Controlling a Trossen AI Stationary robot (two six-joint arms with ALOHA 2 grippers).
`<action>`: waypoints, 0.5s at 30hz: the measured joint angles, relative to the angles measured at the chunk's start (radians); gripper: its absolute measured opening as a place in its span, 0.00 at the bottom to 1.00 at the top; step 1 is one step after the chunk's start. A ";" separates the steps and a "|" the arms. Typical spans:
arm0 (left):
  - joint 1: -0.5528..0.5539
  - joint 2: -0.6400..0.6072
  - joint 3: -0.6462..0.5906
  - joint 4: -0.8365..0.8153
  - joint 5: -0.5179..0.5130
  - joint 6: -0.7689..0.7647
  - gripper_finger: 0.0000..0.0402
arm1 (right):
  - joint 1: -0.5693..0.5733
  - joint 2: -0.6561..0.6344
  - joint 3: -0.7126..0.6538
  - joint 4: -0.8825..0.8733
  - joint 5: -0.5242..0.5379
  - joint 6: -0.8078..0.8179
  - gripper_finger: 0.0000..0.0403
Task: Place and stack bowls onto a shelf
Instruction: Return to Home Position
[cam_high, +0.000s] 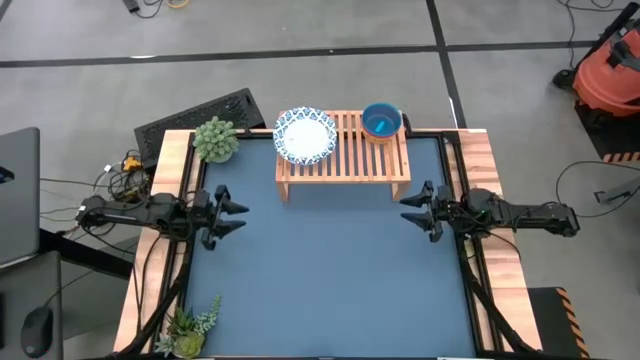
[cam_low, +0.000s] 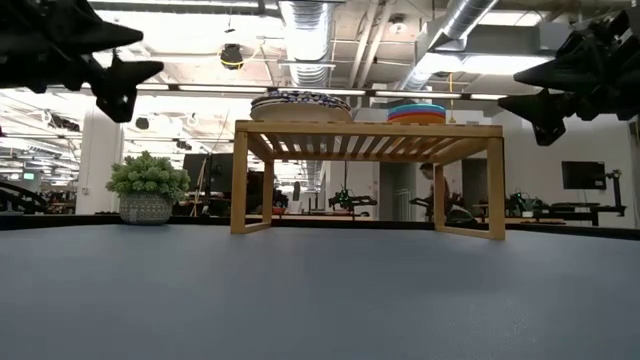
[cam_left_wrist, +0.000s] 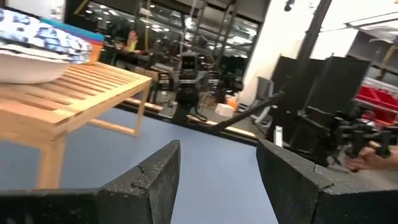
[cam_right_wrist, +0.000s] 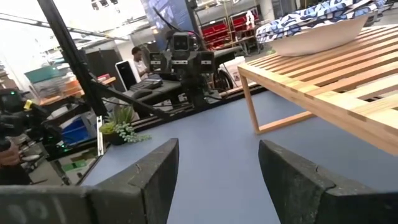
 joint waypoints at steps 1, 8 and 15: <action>0.000 0.000 0.000 -0.007 -0.013 -0.001 0.49 | 0.000 0.000 0.000 0.000 0.001 0.000 0.62; 0.000 0.000 0.000 -0.078 -0.033 -0.077 0.49 | 0.000 0.003 0.000 -0.004 0.001 0.000 0.62; 0.000 0.004 0.000 -0.142 -0.026 -0.107 0.49 | 0.000 0.003 0.000 -0.005 -0.001 0.001 0.62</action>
